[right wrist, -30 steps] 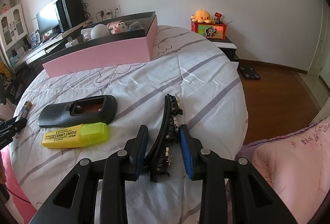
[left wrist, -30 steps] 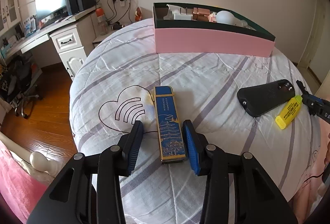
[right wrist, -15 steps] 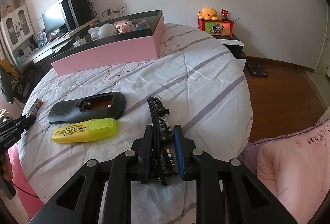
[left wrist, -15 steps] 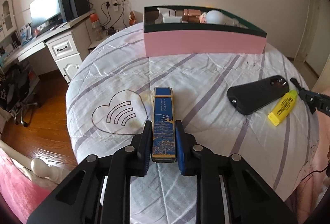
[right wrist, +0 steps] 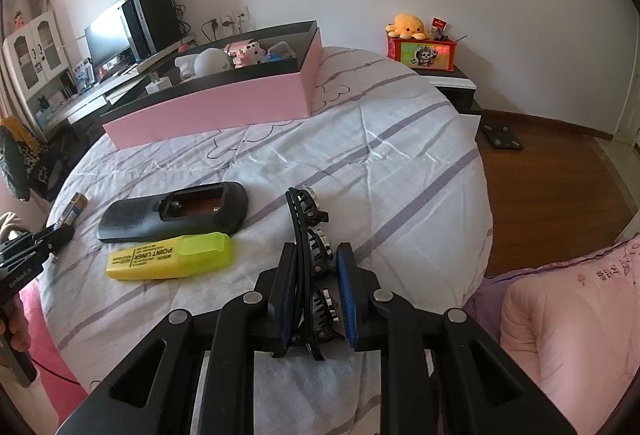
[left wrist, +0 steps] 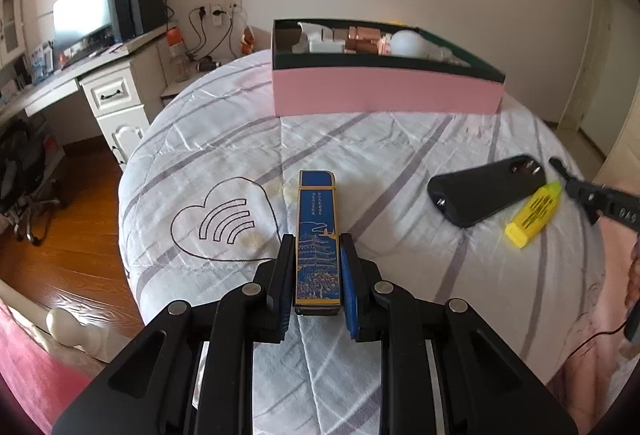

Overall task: Organize rigid objects
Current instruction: 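Lift the hair clip and blue pen box toward the pink box with both tools, then lower the pen box and hair clip into the pink box and open both tools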

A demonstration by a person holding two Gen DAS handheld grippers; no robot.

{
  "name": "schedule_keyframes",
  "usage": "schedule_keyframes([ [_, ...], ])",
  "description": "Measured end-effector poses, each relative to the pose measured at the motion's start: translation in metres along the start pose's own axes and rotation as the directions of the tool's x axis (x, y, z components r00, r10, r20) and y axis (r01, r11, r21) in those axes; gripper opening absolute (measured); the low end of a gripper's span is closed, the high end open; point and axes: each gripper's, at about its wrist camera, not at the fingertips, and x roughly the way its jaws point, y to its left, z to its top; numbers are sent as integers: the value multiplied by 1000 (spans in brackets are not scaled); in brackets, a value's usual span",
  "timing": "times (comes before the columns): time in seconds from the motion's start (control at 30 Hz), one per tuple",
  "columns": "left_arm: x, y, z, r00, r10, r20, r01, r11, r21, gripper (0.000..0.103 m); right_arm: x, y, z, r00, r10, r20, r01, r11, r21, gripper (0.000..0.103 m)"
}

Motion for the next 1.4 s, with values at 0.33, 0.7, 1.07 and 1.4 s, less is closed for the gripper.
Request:
schedule_keyframes([
  [0.33,-18,-5,11,998,-51,33,51,999,10,20,-10,9,5,999,34,16,-33,999,-15,20],
  [0.7,-32,-38,68,987,-110,116,94,986,136,20,-24,41,49,991,118,68,-110,987,-115,20],
  [1.07,12,-59,160,977,-184,105,161,967,196,20,7,81,133,984,163,73,-140,959,-248,20],
  [1.4,98,-54,226,989,-149,-14,149,966,212,20,93,73,204,994,111,-16,-111,961,-251,20],
])
